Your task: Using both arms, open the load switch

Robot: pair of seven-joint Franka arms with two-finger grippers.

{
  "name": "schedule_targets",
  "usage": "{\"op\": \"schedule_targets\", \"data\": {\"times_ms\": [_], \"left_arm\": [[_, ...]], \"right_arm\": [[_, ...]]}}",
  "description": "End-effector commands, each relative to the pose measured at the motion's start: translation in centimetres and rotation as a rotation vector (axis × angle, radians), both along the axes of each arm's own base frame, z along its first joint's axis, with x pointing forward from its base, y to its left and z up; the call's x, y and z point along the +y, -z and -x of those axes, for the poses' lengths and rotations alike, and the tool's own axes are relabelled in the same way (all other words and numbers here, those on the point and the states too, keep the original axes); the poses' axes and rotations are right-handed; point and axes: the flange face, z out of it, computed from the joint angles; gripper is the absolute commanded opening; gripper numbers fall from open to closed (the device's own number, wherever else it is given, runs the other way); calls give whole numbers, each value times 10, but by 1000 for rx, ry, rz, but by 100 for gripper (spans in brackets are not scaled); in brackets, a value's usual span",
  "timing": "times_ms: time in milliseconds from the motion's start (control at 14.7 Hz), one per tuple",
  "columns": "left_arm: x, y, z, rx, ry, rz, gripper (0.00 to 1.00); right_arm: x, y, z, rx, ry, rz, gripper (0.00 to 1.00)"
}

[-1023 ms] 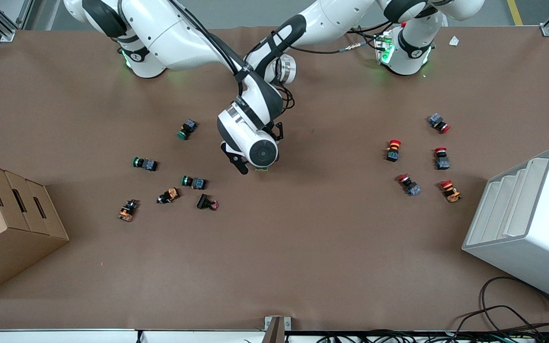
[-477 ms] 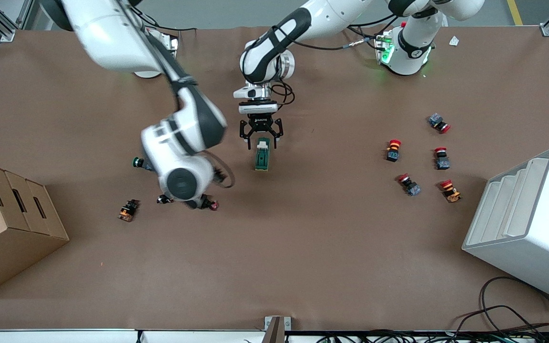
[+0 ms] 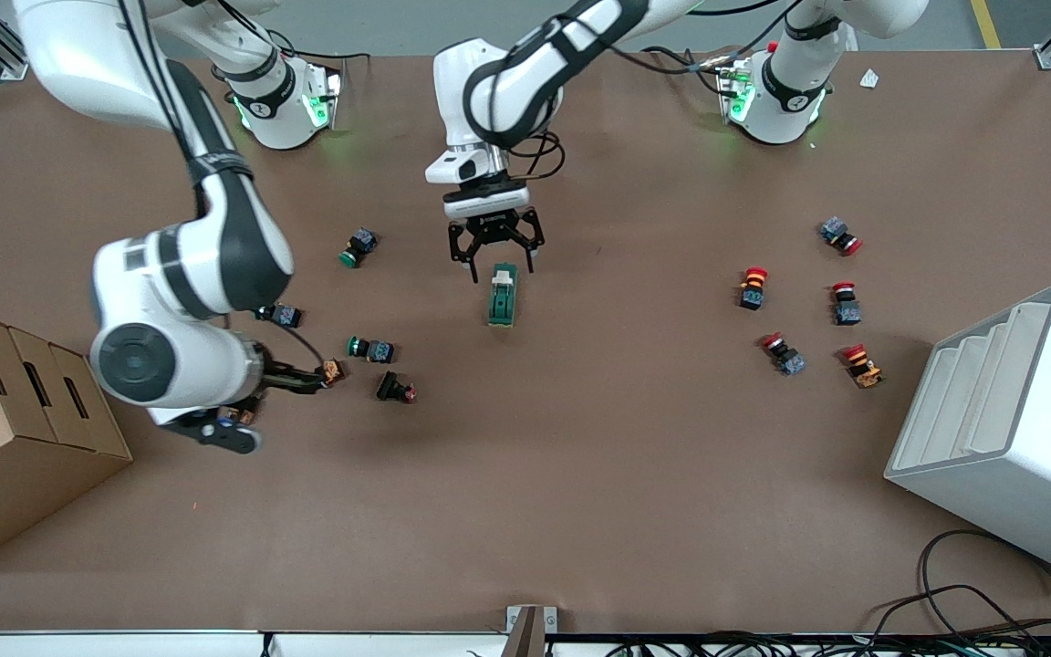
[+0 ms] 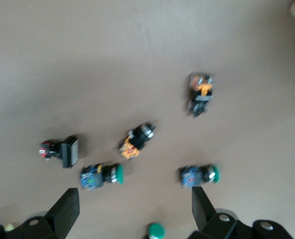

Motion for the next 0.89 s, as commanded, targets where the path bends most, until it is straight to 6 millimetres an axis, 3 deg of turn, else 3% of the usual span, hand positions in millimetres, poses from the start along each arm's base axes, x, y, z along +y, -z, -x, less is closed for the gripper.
{"op": "schedule_targets", "data": {"times_ms": [0, 205, 409, 818], "left_arm": [[34, -86, -58, 111, -43, 58, 100], [108, -146, -130, 177, -88, 88, 100], [188, -192, -180, 248, -72, 99, 100], [331, -260, -231, 411, 35, 16, 100]], "right_arm": [[-55, -23, -3, -33, -100, -30, 100], [-101, -37, -6, -50, -162, -61, 100], [-126, -44, -8, -63, -144, -74, 100], [-127, -46, -8, -63, -144, -73, 100]]}}
